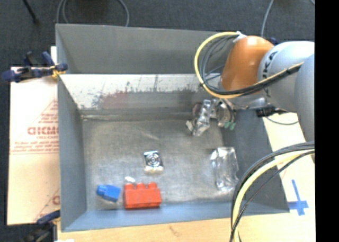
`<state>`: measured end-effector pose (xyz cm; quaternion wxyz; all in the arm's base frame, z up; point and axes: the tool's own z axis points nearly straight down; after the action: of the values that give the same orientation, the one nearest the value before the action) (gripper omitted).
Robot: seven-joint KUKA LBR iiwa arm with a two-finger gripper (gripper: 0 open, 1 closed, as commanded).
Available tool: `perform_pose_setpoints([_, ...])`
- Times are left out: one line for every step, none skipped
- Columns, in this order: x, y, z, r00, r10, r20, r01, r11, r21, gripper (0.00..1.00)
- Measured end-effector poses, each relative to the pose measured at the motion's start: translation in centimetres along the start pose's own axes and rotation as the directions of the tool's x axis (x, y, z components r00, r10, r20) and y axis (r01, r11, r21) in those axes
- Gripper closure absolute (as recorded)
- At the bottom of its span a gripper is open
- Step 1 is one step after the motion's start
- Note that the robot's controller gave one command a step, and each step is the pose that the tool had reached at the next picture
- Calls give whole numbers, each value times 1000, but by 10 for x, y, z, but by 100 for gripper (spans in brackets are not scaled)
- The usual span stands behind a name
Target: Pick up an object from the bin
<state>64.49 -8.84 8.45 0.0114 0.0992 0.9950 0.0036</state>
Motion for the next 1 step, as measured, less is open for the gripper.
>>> perform_pose_setpoints([-4, 7, 0, 867, -498, 13, 498, 867, 19, 100])
